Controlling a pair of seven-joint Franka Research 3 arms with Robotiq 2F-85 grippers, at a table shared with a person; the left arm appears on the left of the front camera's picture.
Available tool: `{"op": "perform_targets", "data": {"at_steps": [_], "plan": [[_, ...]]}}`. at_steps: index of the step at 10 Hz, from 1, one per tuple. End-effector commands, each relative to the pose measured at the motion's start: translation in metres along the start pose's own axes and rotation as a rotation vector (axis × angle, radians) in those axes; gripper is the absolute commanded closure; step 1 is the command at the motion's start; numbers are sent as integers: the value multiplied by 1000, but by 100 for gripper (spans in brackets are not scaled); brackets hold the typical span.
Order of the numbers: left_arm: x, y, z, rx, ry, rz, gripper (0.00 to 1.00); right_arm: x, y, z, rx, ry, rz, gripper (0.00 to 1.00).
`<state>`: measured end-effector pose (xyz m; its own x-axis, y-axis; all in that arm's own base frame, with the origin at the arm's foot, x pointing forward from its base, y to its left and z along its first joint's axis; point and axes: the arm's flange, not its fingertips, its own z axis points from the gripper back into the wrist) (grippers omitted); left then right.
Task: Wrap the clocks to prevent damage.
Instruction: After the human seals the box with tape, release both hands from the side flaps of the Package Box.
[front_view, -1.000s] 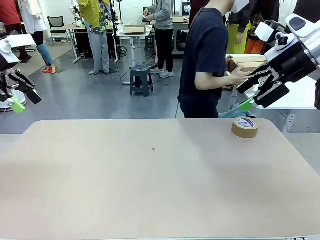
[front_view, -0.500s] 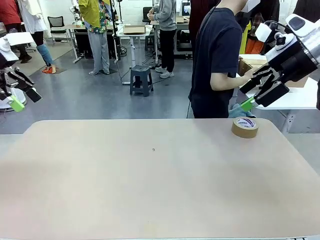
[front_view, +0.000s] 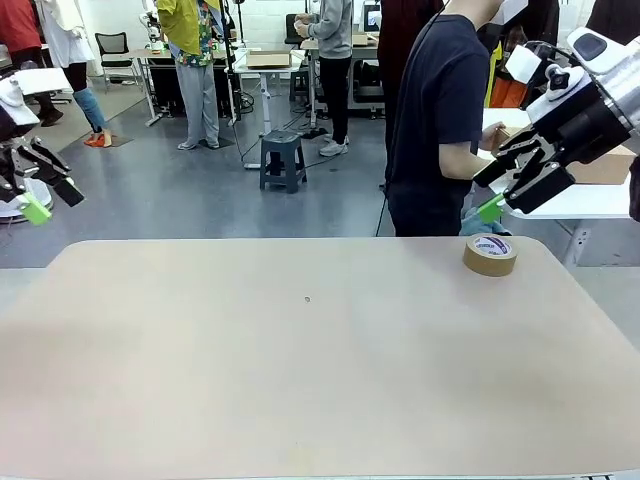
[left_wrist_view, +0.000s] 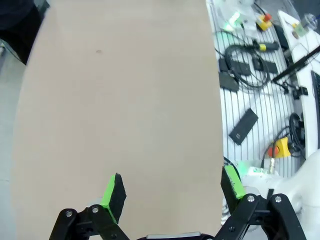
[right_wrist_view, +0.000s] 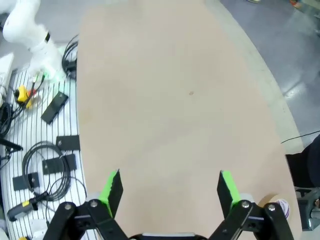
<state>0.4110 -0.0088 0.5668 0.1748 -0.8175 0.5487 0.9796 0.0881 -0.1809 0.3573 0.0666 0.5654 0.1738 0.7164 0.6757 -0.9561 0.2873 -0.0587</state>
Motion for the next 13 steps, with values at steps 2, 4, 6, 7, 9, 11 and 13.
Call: {"op": "perform_targets", "data": {"at_steps": [2, 4, 6, 7, 9, 11, 13], "plan": [[-25, -11, -6, 231, -321, -11, 0, -53, -27, 1, -144, -228, -251, 0], [-50, -17, -16, 254, -465, -1, 0, -87, -31, -6, -137, -293, -315, 0], [-78, -11, -30, 265, -640, 59, 0, -113, -30, -2, -126, -360, -327, 0], [-89, -10, -32, 297, -694, 94, 0, -119, -26, 3, -108, -402, -292, 0], [-104, -7, -28, 284, -736, 105, 0, -133, -16, 17, -15, -484, -193, 0], [-109, -4, -15, 151, -759, 67, 0, -148, -9, 29, 26, -515, -151, 0], [-111, -2, -5, 78, -792, 29, 0, -154, -7, 34, 35, -523, -144, 0]]}}
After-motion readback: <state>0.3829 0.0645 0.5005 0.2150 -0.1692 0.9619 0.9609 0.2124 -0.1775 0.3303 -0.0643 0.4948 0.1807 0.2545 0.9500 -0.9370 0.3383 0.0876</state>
